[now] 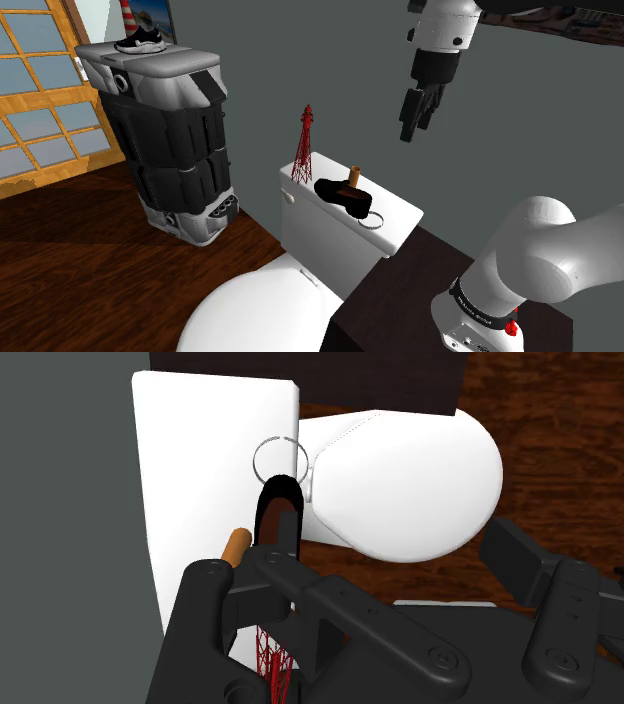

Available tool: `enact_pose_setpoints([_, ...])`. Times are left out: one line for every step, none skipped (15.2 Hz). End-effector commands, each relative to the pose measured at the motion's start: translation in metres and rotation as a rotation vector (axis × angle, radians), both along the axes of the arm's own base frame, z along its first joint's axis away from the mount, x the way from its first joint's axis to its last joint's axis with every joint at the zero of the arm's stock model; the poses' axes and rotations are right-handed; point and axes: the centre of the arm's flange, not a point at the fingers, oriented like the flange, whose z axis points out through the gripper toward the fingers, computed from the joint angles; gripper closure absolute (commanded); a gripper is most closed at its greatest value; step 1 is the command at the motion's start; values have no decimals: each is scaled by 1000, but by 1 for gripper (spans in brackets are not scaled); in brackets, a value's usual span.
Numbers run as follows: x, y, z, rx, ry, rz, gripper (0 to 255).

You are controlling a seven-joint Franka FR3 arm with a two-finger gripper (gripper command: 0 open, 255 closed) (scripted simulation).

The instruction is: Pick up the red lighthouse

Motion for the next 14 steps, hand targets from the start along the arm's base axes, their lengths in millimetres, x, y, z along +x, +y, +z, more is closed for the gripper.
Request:
enact_pose_setpoints([0,0,0,0,0,0,0])
enact_pose_setpoints([13,-2,-1,-6,5,9,0])
enact_pose_setpoints([27,-5,-3,-12,10,18,0])
enact_pose_setpoints([41,-7,-4,-17,16,28,0])
enact_pose_setpoints([54,-9,-6,-23,21,37,0])
enact_pose_setpoints([68,-11,-7,-29,26,46,0])
enact_pose_setpoints([81,-13,-9,-35,31,55,0])
enact_pose_setpoints([95,-15,-11,-41,37,65,0])
enact_pose_setpoints([108,-16,-12,-47,42,74,0])
enact_pose_setpoints([122,-18,-14,-52,47,83,0])
enact_pose_setpoints([135,-19,-16,-58,52,92,0])
enact_pose_setpoints([149,-21,-18,-64,58,102,0])
enact_pose_setpoints([163,-22,-20,-70,63,111,0])
enact_pose_setpoints([176,-23,-22,-76,68,120,0])
